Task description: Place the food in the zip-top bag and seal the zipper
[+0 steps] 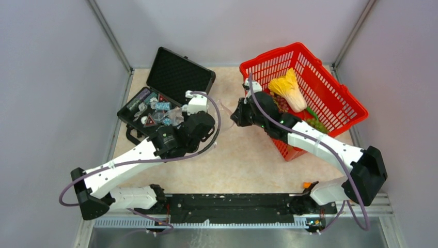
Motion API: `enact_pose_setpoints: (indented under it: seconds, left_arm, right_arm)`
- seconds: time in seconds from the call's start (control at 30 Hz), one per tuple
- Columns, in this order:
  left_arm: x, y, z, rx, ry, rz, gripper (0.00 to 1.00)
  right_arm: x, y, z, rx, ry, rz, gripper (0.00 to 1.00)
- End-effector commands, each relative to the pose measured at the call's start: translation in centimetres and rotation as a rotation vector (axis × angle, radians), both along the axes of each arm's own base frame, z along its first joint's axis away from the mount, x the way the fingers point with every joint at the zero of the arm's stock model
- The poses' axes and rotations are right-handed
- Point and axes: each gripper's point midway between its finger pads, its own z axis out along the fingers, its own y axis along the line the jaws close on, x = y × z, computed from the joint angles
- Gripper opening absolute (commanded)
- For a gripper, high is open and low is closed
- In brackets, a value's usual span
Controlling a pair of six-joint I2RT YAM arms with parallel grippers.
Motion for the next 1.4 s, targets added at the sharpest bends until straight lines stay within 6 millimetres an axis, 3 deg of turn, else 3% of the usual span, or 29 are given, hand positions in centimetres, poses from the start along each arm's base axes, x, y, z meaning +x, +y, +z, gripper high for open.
enact_pose_setpoints:
  seconds: [0.0, 0.1, 0.2, 0.27, 0.4, 0.5, 0.6, 0.8, 0.9, 0.97, 1.03, 1.1, 1.27, 1.37]
  left_arm:
    - [0.7, 0.7, 2.9, -0.029, -0.082, 0.028, 0.00]
    - [0.9, 0.0, 2.2, -0.041, -0.074, 0.014, 0.00]
    - [1.3, -0.5, 2.0, -0.048, -0.077, 0.019, 0.00]
    - [1.7, -0.8, 2.0, -0.058, -0.082, 0.021, 0.00]
    - [2.3, -1.1, 1.5, -0.055, -0.082, 0.015, 0.00]
    - [2.7, -1.3, 1.1, -0.062, -0.079, 0.006, 0.00]
    - [2.8, -1.6, 0.8, -0.074, -0.076, -0.009, 0.00]
    - [2.7, -2.0, 0.6, -0.089, -0.081, -0.045, 0.00]
    - [2.6, -2.3, 0.5, -0.093, -0.078, -0.069, 0.00]
    - [2.5, -2.3, 0.5, -0.098, -0.075, -0.078, 0.00]
    - [2.4, -2.4, 0.4, -0.103, -0.077, -0.089, 0.00]
    - [2.4, -2.6, 0.4, -0.109, -0.078, -0.099, 0.00]
    - [2.1, -2.6, 0.7, -0.117, -0.080, -0.122, 0.00]
    - [1.9, -2.7, 0.6, -0.127, -0.085, -0.144, 0.00]
  right_arm:
    - [0.1, 0.4, 2.7, 0.008, -0.063, 0.063, 0.00]
    - [-0.1, 1.2, 4.4, 0.049, -0.079, 0.127, 0.13]
    - [-0.4, 1.3, 6.8, 0.081, -0.113, 0.164, 0.48]
    - [-0.5, 1.0, 8.6, 0.099, -0.142, 0.174, 0.61]
    - [-1.0, -0.5, 11.6, 0.100, -0.208, 0.175, 0.63]
    - [-0.1, -3.6, 13.4, 0.072, -0.271, 0.052, 0.65]
    - [2.0, -8.0, 14.2, 0.021, -0.329, -0.125, 0.69]
    - [7.8, -18.0, 15.1, -0.070, -0.357, -0.393, 0.72]
    - [11.0, -21.1, 13.1, -0.169, -0.272, -0.377, 0.79]
    - [13.4, -23.0, 10.6, -0.258, -0.180, -0.407, 0.83]
    - [16.2, -24.2, 7.4, -0.277, -0.091, -0.420, 0.84]
    - [18.5, -25.4, 6.5, -0.256, -0.050, -0.485, 0.84]
    - [21.4, -24.6, 3.2, -0.380, -0.019, -0.291, 0.84]
    - [23.0, -26.0, 0.5, -0.570, -0.031, -0.187, 0.88]
